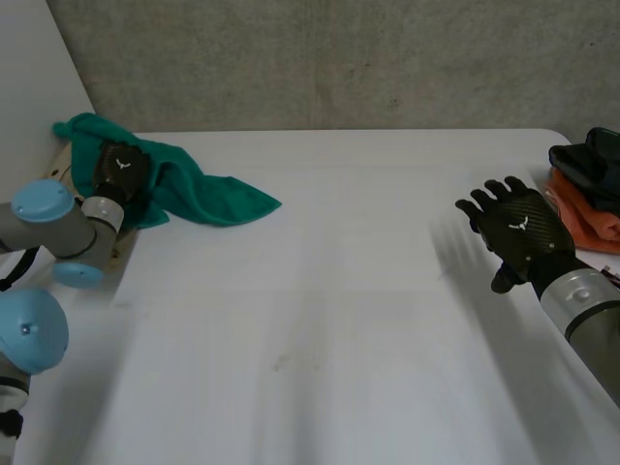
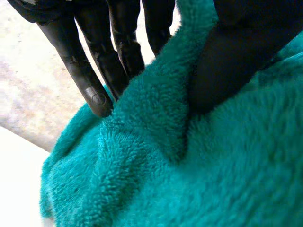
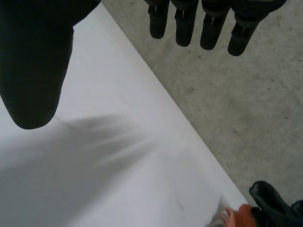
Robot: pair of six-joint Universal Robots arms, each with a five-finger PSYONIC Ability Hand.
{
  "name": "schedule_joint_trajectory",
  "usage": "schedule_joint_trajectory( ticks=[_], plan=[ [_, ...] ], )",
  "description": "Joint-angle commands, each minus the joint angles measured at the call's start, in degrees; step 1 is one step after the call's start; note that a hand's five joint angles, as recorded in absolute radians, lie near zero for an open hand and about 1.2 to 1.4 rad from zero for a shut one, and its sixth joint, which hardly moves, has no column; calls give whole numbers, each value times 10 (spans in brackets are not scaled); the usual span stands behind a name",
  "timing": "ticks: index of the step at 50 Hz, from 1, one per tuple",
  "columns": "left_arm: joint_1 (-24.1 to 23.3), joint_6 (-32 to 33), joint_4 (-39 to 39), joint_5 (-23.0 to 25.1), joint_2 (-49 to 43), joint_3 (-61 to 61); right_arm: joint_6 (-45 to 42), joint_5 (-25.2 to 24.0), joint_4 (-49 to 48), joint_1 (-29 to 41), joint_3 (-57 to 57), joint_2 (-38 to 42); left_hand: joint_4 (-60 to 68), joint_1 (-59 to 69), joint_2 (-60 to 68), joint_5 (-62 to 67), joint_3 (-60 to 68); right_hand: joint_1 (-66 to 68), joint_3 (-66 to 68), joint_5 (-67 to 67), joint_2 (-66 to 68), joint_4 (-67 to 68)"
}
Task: Fold the laundry.
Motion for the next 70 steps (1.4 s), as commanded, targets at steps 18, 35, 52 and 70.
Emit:
schedule_joint_trajectory(
  ticks=[18,35,52,70],
  plan=[
    [-182,-247,47,-116,628,-457,23,9,25,-30,-5,-77,145,146,146,163,152,-29,-18,-26,-19,-20],
    [-325,-276,-56,-117,596,-666,151,43,224,-21,-71,-92,145,146,146,163,152,-29,-18,-26,-19,-20],
    [-341,-293,-169,-259,588,-593,267,136,245,81,-57,-77,-501,-500,-500,-483,-494,-29,-18,-26,-19,-20],
    [-352,-477,-147,-203,661,-852,273,141,228,214,-53,53,-430,-429,-429,-412,-423,69,80,72,79,79]
  ],
)
